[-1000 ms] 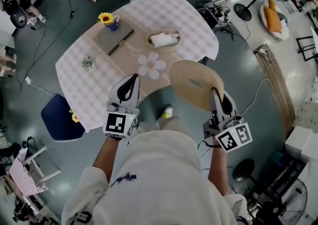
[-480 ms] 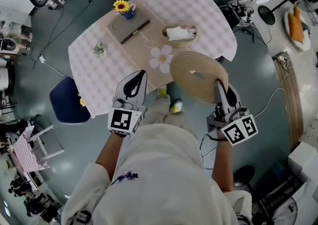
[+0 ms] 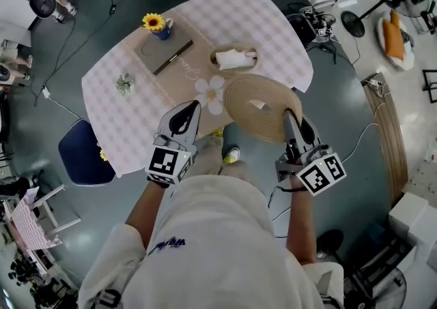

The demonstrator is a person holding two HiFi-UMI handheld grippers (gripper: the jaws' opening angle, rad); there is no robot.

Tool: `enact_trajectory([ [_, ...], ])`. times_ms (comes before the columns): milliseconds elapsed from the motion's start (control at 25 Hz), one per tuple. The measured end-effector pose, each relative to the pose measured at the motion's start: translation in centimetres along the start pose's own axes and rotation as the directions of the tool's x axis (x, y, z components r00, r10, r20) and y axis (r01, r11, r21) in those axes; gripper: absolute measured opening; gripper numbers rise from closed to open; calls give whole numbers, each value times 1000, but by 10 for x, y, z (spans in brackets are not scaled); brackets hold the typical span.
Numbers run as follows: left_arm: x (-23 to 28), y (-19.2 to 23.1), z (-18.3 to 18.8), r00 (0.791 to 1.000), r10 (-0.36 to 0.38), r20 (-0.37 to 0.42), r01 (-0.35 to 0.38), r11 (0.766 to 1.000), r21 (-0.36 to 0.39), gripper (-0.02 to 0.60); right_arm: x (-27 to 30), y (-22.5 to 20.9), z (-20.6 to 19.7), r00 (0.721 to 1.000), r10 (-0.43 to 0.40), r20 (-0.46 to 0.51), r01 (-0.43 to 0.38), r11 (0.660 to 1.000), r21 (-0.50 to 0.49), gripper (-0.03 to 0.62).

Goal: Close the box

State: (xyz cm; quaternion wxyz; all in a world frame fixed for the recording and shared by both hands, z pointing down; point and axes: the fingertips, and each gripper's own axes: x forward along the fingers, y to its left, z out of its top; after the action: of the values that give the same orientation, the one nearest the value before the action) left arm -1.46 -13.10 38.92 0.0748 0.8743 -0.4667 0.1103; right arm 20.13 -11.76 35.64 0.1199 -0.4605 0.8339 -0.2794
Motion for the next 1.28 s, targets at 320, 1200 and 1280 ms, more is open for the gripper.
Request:
enact_trajectory([
  [320,24,23,-10,1000,-11,-19,10,999,-33,2,38,-23,-4,999,-22,-39,24,999,42,43],
  [1200,108,116,-78,994,30,-102,-39,996,-84,2,180,-119,-67,978,-24,-209,74,970,232,44],
  [1280,117,120,-85,994,27,-110,-37,995,-92,2,188,-125,-74,972,-22,-232,79,969,236,44],
])
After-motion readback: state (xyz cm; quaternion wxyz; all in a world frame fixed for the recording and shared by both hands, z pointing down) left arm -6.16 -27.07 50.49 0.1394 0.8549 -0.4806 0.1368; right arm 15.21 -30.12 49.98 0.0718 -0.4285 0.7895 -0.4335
